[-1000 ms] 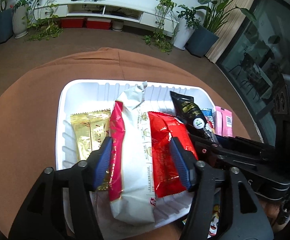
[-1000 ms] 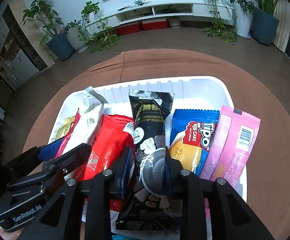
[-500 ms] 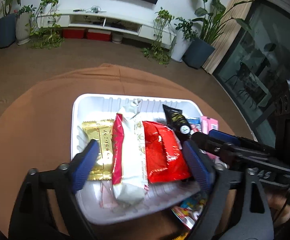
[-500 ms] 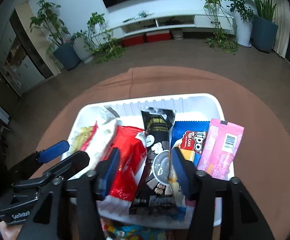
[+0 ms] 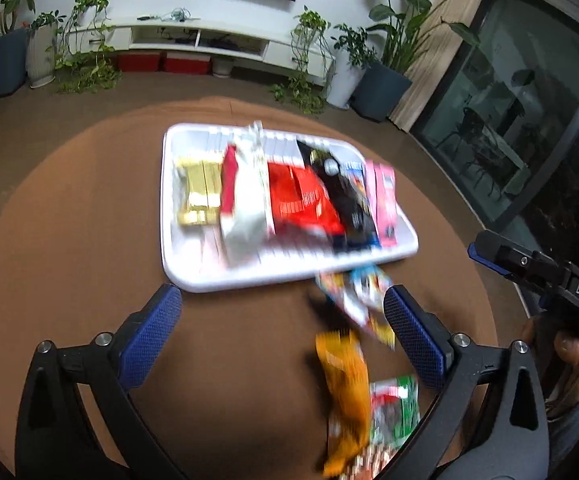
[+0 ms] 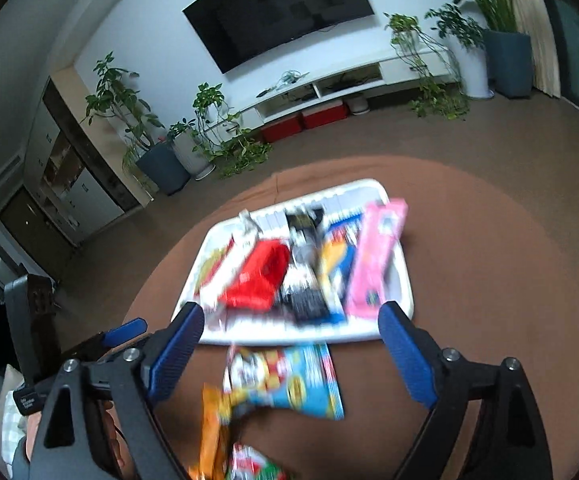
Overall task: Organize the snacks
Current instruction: 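Open both grippers and move them back toward the snack pile, then grasp the orange packet with the left gripper while the right gripper grasps the green packet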
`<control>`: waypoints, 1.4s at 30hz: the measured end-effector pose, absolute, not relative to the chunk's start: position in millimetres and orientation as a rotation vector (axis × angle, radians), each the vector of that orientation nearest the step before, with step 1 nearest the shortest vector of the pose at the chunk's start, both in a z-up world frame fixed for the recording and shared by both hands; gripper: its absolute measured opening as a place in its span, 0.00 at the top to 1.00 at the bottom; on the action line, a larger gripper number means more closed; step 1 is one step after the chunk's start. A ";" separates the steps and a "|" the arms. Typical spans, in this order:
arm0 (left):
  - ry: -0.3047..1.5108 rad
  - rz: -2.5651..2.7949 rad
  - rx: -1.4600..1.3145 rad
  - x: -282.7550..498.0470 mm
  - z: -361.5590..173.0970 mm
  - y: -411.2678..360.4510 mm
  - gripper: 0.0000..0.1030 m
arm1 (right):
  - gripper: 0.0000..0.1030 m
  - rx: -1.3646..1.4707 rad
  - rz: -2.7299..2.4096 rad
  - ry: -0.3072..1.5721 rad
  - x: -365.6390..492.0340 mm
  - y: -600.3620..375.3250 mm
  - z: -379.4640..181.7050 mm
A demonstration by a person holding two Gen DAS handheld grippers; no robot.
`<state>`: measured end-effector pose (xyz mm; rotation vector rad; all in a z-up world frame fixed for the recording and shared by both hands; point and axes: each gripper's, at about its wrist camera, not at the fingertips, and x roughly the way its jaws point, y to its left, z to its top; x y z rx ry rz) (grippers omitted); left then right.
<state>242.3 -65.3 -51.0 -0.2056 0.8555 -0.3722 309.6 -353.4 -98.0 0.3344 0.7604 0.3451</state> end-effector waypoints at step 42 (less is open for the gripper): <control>1.029 -0.354 0.068 201.5 -103.9 -137.3 0.76 | 0.14 0.347 0.287 0.811 178.1 -360.1 -175.5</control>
